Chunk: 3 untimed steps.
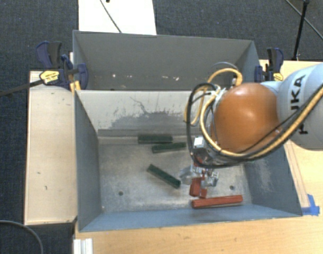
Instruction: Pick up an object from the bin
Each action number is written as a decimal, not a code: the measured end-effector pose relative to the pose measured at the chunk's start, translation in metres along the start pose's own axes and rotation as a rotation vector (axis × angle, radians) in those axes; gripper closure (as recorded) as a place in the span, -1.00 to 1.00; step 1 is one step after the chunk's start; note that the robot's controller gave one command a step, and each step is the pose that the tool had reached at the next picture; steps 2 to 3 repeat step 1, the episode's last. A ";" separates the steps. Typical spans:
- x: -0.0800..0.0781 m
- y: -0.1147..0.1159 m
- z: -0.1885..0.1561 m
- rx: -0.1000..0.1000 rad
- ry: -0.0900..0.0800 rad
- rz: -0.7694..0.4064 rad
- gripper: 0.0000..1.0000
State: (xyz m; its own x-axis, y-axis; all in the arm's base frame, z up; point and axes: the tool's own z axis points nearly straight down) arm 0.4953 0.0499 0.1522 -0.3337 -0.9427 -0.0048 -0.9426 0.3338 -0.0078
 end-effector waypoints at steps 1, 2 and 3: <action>-0.001 -0.001 -0.010 -0.005 0.001 0.006 1.00; -0.001 -0.001 -0.010 -0.005 0.001 0.006 1.00; -0.001 -0.001 -0.010 -0.005 0.001 0.006 1.00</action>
Offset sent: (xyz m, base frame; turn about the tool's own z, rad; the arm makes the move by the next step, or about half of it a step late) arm 0.0001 0.0000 0.0094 0.0000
